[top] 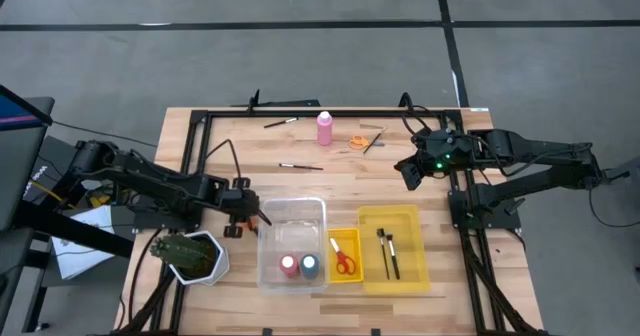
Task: Pick & Place Paint Supplies
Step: Put the orange scissors into the left yellow bin
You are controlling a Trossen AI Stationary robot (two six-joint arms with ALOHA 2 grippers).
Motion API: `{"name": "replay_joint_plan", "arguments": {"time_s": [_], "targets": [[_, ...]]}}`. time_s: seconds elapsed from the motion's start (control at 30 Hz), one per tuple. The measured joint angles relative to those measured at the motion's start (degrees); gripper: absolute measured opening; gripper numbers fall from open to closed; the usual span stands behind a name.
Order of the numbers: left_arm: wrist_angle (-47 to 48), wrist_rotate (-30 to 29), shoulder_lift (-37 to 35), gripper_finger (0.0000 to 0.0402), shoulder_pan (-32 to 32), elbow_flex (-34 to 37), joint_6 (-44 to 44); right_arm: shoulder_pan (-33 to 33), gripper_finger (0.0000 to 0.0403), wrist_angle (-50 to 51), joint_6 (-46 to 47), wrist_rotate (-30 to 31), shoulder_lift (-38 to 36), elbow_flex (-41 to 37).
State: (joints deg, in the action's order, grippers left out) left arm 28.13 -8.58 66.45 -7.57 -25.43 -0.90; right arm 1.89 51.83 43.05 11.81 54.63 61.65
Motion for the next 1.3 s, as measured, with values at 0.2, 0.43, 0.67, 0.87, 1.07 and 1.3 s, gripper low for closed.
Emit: {"name": "replay_joint_plan", "arguments": {"time_s": [0.2,0.43,0.67,0.87,1.07,1.3], "targets": [[-0.09,0.01,0.19,0.0063,0.00,-0.04,-0.16,0.04,0.0079,0.00,0.00,0.00,0.00,0.00],[-0.46,0.02,1.20,0.0063,0.00,-0.09,-0.16,0.04,0.0079,0.00,-0.02,0.00,0.00,0.00],[-0.87,0.29,3.73,0.0063,1.25,-0.83,4.16,0.04,0.0079,0.25,-0.04,-0.02,0.00,0.00],[-0.29,0.39,3.79,0.0063,2.85,-0.79,7.80,0.04,0.0079,0.48,-0.04,-0.07,0.00,0.00],[1.02,0.02,3.79,0.0063,4.38,-0.72,15.14,0.04,0.0079,0.46,-0.07,-0.07,0.00,0.00],[1.66,-0.21,3.80,0.0063,4.51,-0.66,21.80,0.04,0.0079,0.46,-0.14,-0.07,0.00,0.00]]}}
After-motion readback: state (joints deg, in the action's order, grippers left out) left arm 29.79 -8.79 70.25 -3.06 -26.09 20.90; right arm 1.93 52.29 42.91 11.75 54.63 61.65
